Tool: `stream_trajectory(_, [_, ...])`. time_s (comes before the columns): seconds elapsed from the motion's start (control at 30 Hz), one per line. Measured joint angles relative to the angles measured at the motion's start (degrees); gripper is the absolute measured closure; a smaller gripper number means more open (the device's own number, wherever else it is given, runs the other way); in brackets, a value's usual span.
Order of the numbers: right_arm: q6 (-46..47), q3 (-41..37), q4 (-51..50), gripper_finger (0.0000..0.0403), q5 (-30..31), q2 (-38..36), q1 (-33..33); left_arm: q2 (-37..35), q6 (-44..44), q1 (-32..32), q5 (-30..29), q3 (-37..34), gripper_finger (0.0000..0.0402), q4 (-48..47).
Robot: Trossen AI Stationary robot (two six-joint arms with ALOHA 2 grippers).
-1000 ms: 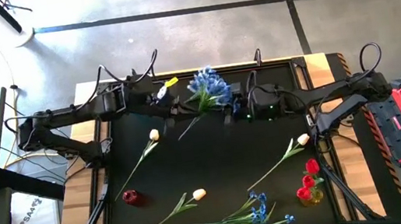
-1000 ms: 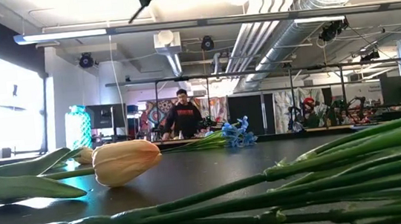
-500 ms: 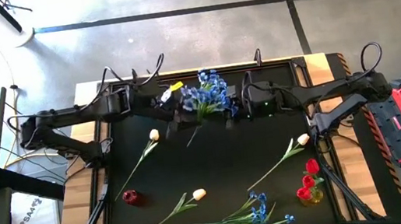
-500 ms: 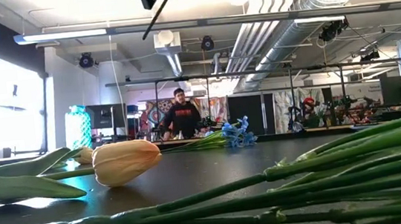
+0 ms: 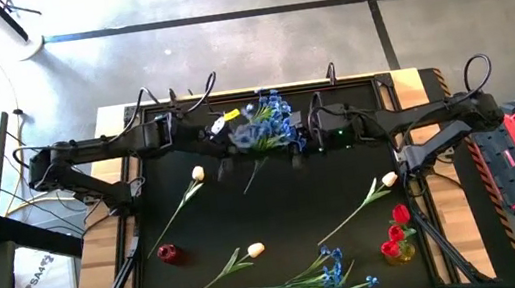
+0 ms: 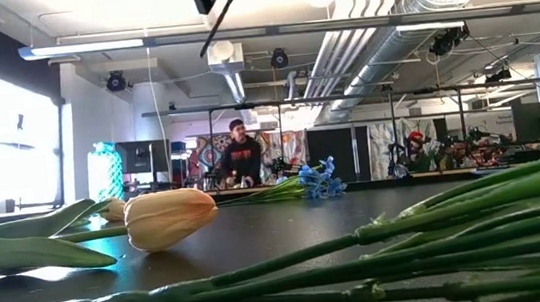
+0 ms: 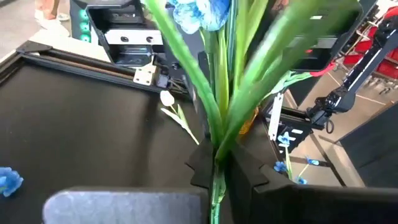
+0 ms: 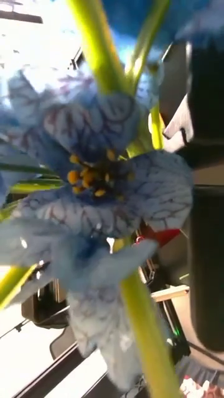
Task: Sort flowers into vase by color
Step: Put the middle blue flowers into the red vase
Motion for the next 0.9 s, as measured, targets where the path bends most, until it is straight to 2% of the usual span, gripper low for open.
stream_trajectory(0.23, [-1.53, 0.01, 0.54, 0.0307, 4.37, -0.01, 0.04, -2.27, 2.13, -0.39, 0.09, 0.0, 0.0397, -2.27])
stream_trajectory(0.53, [4.04, 0.01, 5.25, 0.0218, 6.24, -0.03, 0.0, -12.58, 8.1, 0.11, -2.08, -0.01, 0.0401, -11.95])
stream_trajectory(0.63, [9.08, 0.01, 5.59, 0.0206, 9.25, -0.03, 0.02, -16.97, 8.9, 0.11, -2.12, -2.33, 0.0401, -11.45])
stream_trajectory(0.77, [14.17, 0.01, 5.52, 0.0203, 13.08, -0.03, 0.38, -24.24, 7.77, 0.11, -2.14, -8.75, 0.0401, -8.42])
stream_trajectory(0.9, [16.13, 0.01, 6.28, 0.0203, 14.12, 0.64, 2.0, -31.04, 6.32, 0.11, -2.21, -14.83, 0.0402, -5.84])
